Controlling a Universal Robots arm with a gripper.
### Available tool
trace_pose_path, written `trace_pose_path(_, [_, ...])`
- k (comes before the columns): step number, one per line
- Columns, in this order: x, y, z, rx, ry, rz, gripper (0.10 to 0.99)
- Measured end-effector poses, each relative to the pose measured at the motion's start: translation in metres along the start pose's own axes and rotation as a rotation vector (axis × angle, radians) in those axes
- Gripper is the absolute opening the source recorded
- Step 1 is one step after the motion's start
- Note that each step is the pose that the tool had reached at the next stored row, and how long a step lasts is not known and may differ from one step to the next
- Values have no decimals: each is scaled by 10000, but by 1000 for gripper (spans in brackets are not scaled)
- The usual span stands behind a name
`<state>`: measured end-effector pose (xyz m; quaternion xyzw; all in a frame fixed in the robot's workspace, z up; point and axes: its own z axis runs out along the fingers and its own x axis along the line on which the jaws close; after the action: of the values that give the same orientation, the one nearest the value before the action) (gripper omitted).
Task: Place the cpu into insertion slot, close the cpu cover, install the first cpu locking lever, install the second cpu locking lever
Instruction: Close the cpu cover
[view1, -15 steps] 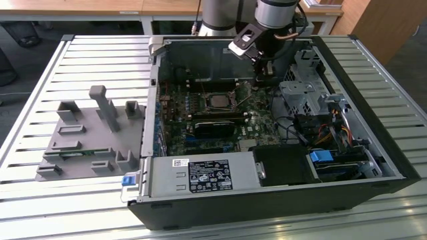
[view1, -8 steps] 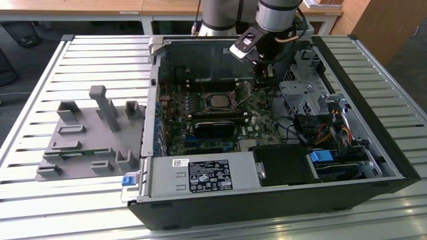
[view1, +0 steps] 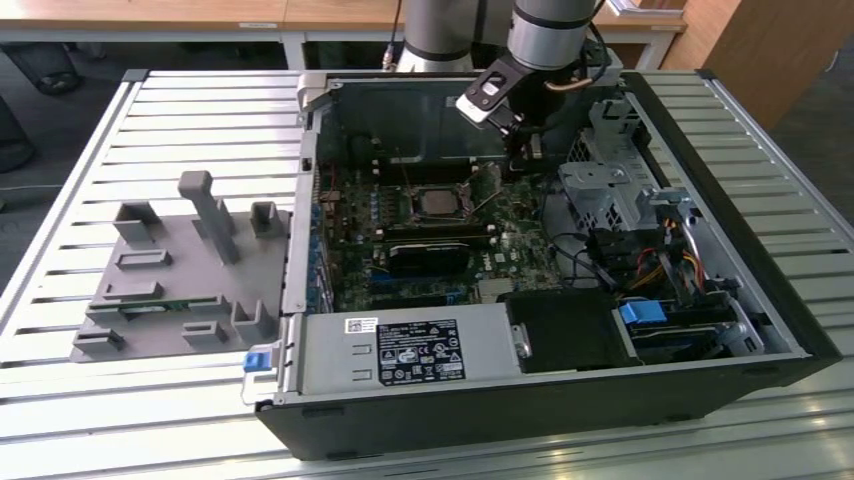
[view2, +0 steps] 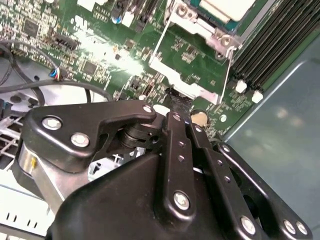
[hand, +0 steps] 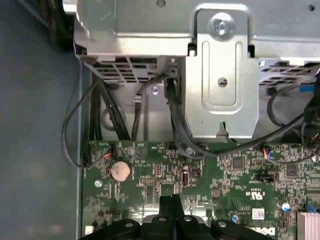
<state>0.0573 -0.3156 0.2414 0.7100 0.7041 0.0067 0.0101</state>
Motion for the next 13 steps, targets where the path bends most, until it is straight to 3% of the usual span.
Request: trace_pose_path(13, [0,-131,1,0,1,1,106])
